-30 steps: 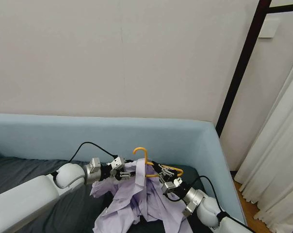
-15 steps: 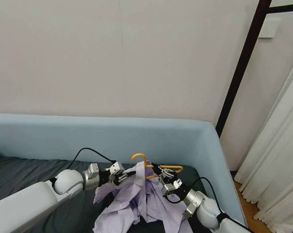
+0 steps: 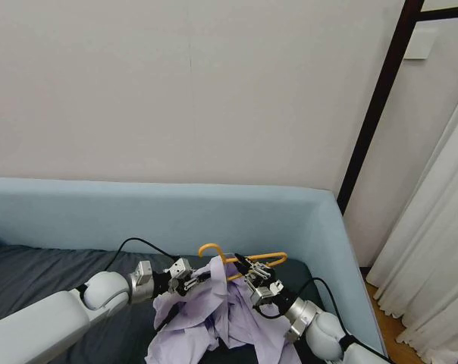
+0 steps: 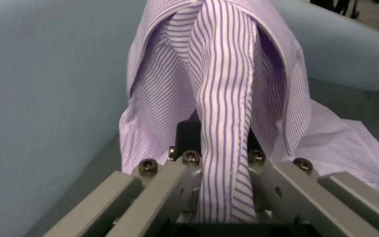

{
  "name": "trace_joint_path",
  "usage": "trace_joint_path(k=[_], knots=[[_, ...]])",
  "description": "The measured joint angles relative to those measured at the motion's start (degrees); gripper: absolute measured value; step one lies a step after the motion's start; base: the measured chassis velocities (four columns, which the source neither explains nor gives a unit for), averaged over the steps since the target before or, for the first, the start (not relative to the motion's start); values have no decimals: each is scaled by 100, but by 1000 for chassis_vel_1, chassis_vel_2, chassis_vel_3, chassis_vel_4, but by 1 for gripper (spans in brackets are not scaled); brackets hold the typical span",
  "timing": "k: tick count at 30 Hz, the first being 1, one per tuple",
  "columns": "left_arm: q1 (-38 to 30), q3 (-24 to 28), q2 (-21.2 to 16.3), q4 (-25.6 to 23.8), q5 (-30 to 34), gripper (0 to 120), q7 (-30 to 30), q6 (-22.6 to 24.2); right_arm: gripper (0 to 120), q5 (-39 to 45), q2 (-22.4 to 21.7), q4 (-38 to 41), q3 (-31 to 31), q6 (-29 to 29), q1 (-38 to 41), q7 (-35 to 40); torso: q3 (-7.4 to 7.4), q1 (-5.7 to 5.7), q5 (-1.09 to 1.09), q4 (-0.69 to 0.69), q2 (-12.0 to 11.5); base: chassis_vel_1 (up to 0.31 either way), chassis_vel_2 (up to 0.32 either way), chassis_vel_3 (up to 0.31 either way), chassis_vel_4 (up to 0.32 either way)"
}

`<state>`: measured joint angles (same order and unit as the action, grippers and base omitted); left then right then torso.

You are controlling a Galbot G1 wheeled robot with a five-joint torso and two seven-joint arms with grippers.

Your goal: Pick up the clothes from the sofa and hang them on the clothes hanger.

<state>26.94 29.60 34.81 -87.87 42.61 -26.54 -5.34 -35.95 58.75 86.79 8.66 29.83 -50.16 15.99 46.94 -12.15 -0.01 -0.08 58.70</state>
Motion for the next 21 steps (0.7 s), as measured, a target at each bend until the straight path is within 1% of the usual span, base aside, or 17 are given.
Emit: trace_joint_path(k=[4, 5, 9, 10, 11, 13, 14, 15, 18, 20, 21], knots=[[68, -112, 93, 149, 167, 1, 7, -16, 52, 305, -118, 189, 58, -72, -146, -35, 0, 0, 1, -1, 0, 0, 0, 0, 0], [68, -112, 93, 149, 167, 1, 7, -16, 52, 305, -118, 189, 58, -72, -146, -35, 0, 0, 1, -1, 0, 0, 0, 0, 0], [168, -239, 147, 323, 364, 1, -49, -76, 70, 697, -291, 385, 103, -205, -245, -92, 0, 0, 1, -1, 0, 0, 0, 0, 0], [168, -239, 147, 323, 364, 1, -49, -76, 70, 697, -291, 385, 103, -205, -245, -92, 0, 0, 1, -1, 0, 0, 0, 0, 0], [222, -286, 157, 353, 425, 1, -65, -92, 73, 826, -324, 430, 117, -254, -276, -118, 0, 0, 0, -1, 0, 0, 0, 0, 0], [385, -446, 186, 431, 527, 1, -122, -151, 84, 1243, -394, 526, 207, -431, -358, -210, 0, 0, 1, -1, 0, 0, 0, 0, 0], [466, -508, 196, 455, 580, 1, -159, -169, 87, 1459, -422, 548, 256, -519, -390, -248, 0, 0, 1, -1, 0, 0, 0, 0, 0], [466, -508, 196, 455, 580, 1, -159, -169, 87, 1459, -422, 548, 256, -519, -390, -248, 0, 0, 1, -1, 0, 0, 0, 0, 0], [668, -657, 279, 561, 687, 1, -308, -232, 98, 2096, -478, 566, 363, -893, -492, -305, 0, 0, 1, 0, 0, 0, 0, 0, 0], [800, -756, 370, 681, 805, 1, -439, -296, 100, 2618, -546, 590, 501, -1346, -522, -297, 0, 0, 0, -1, 0, 0, 0, 0, 0], [800, -756, 370, 681, 805, 1, -439, -296, 100, 2618, -546, 590, 501, -1346, -522, -297, 0, 0, 0, -1, 0, 0, 0, 0, 0]])
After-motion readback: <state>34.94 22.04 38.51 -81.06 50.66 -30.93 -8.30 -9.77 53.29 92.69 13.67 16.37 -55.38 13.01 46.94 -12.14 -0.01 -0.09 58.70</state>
